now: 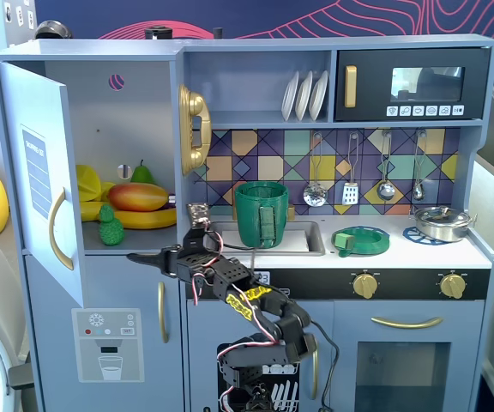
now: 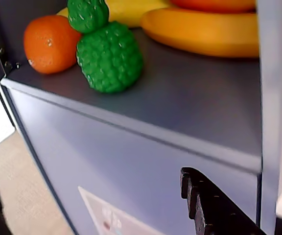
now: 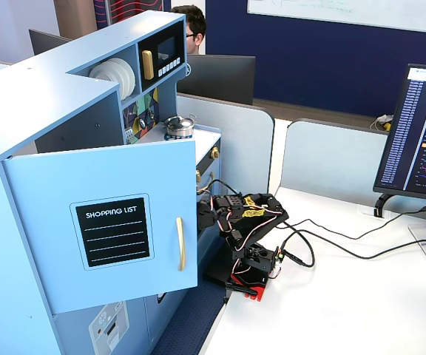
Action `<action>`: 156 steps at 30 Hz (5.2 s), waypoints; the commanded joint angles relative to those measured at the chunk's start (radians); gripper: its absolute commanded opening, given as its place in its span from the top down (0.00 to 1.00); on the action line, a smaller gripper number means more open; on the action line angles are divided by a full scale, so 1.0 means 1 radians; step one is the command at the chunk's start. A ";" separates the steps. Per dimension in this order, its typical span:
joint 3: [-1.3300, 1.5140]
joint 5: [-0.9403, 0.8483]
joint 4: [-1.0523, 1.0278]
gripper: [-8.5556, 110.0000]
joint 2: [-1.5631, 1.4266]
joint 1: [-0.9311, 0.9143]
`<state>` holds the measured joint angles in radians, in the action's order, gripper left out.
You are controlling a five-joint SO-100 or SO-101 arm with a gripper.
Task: Pick up the green pineapple from the left cabinet and place it in the green recipient
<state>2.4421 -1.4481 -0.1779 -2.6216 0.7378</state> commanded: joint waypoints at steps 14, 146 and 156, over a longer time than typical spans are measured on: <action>-0.235 -0.094 0.403 0.47 0.410 0.015; -1.186 -0.160 -0.167 0.58 0.810 -0.733; -0.782 -0.109 -0.219 0.61 0.422 -0.756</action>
<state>1.4972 -1.5846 -0.3789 -1.9512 -0.0061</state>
